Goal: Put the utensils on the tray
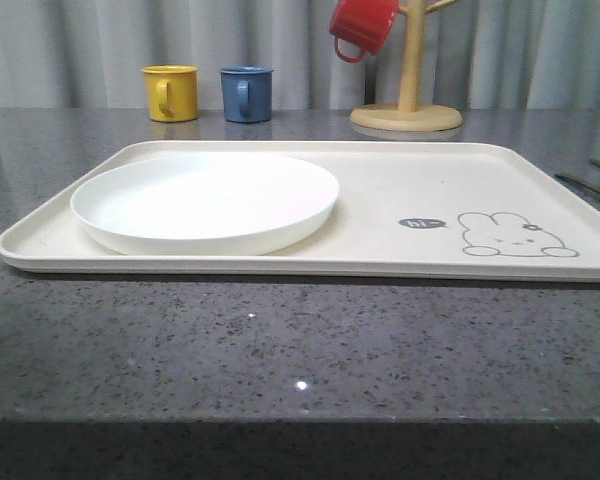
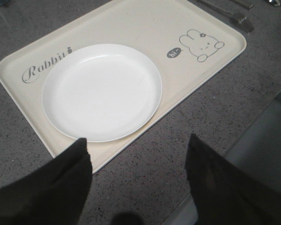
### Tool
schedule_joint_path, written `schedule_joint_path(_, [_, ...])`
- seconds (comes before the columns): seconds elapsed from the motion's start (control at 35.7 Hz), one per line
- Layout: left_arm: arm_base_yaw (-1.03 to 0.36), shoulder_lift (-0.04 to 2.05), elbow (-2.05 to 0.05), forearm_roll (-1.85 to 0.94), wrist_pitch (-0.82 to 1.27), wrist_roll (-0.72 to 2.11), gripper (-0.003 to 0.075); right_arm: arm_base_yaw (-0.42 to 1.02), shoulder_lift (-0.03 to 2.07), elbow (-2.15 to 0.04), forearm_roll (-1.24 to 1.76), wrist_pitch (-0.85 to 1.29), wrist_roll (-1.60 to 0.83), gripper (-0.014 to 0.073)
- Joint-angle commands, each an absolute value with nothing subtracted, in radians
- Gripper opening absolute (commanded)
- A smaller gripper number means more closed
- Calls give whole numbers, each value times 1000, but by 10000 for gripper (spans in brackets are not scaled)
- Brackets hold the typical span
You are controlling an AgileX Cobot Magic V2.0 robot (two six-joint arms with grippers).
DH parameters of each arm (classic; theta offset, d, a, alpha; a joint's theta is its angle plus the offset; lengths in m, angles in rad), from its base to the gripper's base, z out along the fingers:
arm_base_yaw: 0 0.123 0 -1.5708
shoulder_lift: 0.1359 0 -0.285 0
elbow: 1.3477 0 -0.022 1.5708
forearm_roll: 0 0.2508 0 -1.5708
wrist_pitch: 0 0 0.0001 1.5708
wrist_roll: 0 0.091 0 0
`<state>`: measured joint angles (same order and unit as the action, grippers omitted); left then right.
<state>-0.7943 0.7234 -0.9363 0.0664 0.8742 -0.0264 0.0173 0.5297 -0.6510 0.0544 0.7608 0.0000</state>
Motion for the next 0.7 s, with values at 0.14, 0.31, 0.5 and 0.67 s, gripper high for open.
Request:
schedule_joint_path(0.14, [-803,591,-915,69,781,-39,419,11,540,-675,43,700,-14,461])
schedule_joint_path(0.31, [-803,575,-913,69,788,-39,419,12,540,-675,43,698,-14,461])
schedule_joint_path(0.5, [-803,575,-913,69,786,-39,419,12,540,-677,45,686,-14,461])
schedule_joint_path(0.67, [-803,575,-913,69,786,-39,419,15,602,-734,80,792,-24,461])
